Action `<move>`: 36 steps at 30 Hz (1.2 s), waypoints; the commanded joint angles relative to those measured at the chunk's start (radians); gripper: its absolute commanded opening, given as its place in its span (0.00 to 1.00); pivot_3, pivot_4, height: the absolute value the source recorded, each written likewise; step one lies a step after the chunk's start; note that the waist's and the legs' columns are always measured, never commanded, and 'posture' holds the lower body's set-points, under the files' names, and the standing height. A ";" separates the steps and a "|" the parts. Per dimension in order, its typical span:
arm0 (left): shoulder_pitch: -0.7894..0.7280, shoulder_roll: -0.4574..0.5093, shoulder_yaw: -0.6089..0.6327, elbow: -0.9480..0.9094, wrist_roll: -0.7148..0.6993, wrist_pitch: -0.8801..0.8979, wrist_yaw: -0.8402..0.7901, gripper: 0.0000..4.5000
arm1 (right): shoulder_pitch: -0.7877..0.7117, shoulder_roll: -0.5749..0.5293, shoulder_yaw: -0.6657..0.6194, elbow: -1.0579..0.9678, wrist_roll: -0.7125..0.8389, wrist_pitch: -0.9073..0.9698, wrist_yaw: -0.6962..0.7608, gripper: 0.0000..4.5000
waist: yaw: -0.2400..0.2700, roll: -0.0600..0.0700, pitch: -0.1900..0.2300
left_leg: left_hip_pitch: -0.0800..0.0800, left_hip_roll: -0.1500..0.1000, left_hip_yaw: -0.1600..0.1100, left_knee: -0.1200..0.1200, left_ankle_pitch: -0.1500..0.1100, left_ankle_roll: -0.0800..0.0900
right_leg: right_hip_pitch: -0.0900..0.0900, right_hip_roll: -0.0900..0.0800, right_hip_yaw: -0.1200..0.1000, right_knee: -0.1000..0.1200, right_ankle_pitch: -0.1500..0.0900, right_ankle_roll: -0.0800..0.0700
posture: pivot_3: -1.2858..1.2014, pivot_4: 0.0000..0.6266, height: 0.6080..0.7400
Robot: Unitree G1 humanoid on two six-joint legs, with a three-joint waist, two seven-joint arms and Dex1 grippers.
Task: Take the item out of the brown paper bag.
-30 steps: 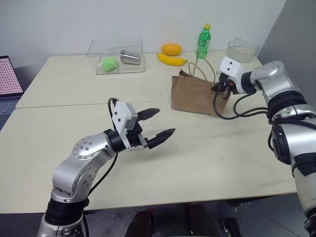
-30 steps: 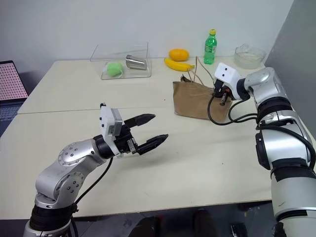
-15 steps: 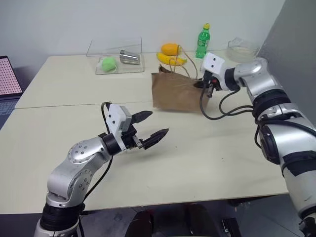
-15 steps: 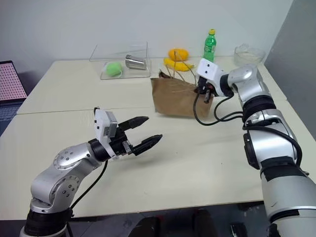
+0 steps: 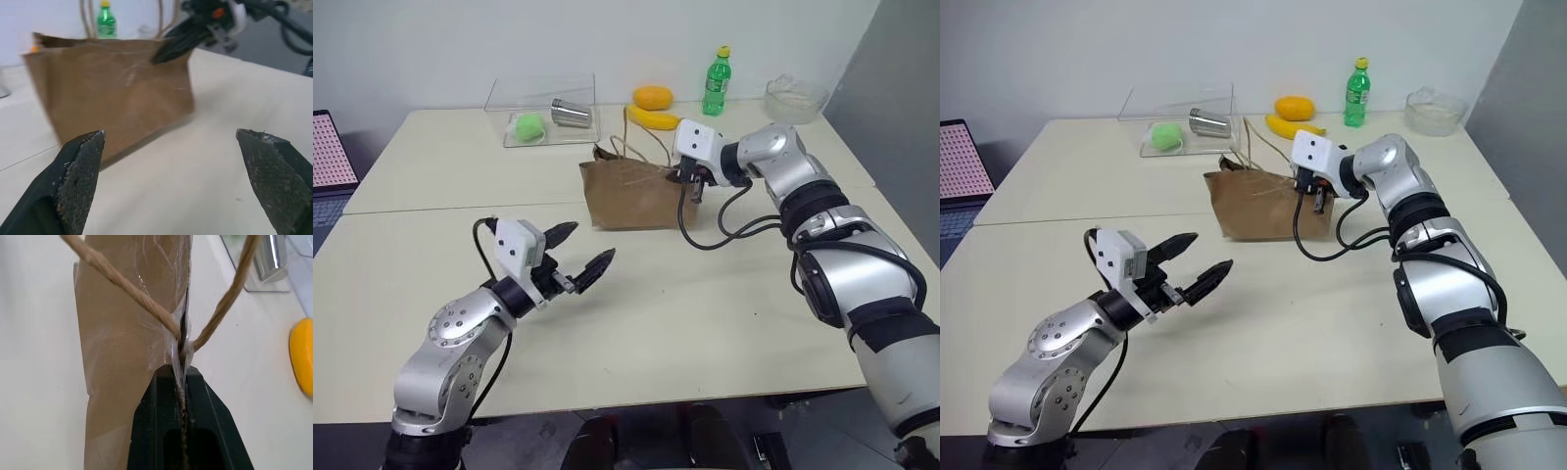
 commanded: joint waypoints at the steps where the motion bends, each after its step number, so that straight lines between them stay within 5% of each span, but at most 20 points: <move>1: 0.028 -0.029 0.044 -0.070 0.014 -0.066 0.037 1.00 | -0.039 0.000 -0.007 -0.016 -0.002 -0.035 -0.028 0.01 | 0.000 0.000 0.000 | 0.000 0.000 0.000 0.000 0.000 0.000 | 0.000 0.000 0.000 0.000 0.000 0.000 | 0.52 0.24 1.00; 12: 0.083 -0.069 0.014 -0.150 0.016 -0.086 0.068 1.00 | -0.036 0.002 0.006 0.003 -0.038 -0.045 -0.103 0.01 | 0.000 0.000 0.000 | 0.000 0.000 0.000 0.000 0.000 0.001 | 0.000 0.000 0.000 0.000 0.000 0.000 | 0.52 0.24 1.00; 15: 0.074 -0.072 0.003 -0.150 0.024 -0.084 0.076 1.00 | -0.037 0.000 0.017 0.004 -0.051 -0.063 -0.115 0.17 | 0.000 0.000 0.000 | 0.000 0.000 0.000 0.000 0.000 0.001 | -0.001 0.000 0.000 0.000 0.000 0.000 | 0.52 0.24 1.00; 22: 0.047 -0.073 -0.025 -0.139 0.040 -0.083 0.074 1.00 | -0.037 -0.016 0.031 0.003 -0.074 -0.100 -0.126 0.73 | 0.000 0.000 0.000 | 0.000 0.000 0.001 0.000 0.000 0.001 | 0.000 0.000 0.000 0.001 0.000 0.000 | 0.52 0.24 1.00; 31: 0.008 -0.084 -0.056 -0.081 0.068 -0.118 0.057 1.00 | -0.049 -0.139 -0.057 -0.054 0.015 -0.047 -0.023 0.73 | 0.002 0.000 0.000 | 0.000 0.000 0.001 0.000 -0.001 0.001 | 0.000 0.000 0.000 0.000 0.000 0.000 | 0.52 0.24 1.00; 36: -0.033 -0.095 -0.078 -0.036 0.085 -0.136 0.052 1.00 | 0.092 -0.223 -0.122 -0.305 0.112 0.054 0.050 0.73 | 0.004 0.000 0.000 | 0.000 0.000 0.000 0.000 -0.001 0.003 | 0.001 0.000 0.000 0.000 0.000 0.000 | 0.52 0.24 1.00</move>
